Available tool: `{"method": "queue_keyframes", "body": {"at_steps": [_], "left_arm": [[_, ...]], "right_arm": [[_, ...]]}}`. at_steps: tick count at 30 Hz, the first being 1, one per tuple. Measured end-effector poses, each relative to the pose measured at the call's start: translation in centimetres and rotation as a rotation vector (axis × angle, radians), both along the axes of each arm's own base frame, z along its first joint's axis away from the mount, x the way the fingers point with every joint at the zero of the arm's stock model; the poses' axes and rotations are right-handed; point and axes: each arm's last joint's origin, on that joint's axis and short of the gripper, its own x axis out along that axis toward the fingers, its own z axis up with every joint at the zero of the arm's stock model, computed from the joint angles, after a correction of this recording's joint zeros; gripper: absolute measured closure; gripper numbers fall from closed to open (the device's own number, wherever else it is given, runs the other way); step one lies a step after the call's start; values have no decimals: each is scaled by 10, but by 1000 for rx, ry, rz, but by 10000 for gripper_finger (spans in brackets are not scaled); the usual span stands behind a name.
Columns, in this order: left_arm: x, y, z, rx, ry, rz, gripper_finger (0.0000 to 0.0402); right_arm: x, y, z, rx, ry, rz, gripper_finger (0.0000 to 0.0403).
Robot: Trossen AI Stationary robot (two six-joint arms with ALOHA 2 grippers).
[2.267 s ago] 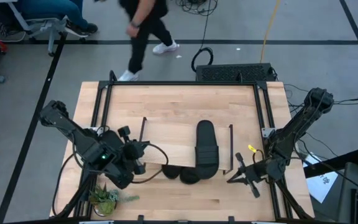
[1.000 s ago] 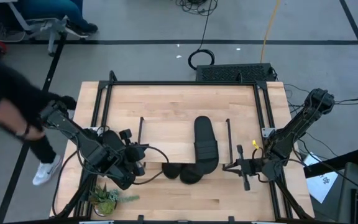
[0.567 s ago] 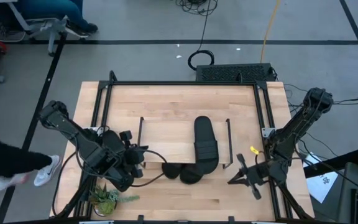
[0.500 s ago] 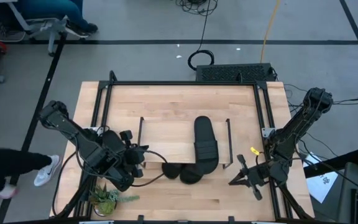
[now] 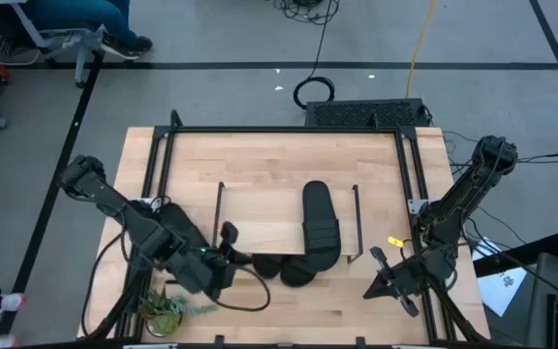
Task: Pick and place slides into the shelf
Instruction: Put the left black slipper aligned with the right black slipper on the shelf
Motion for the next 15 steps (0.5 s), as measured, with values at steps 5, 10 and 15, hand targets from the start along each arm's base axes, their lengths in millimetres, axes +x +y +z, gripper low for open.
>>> {"method": "queue_keyframes", "body": {"at_steps": [5,10,15], "left_arm": [[7,28,6,-51,-135,-186,401],[4,84,18,-147,-261,-130,401],[-29,125,22,-262,-336,-5,401]], "right_arm": [[4,-16,22,42,-117,21,403],[12,-50,38,116,-128,-44,403],[6,-73,48,142,-142,-51,403]]}}
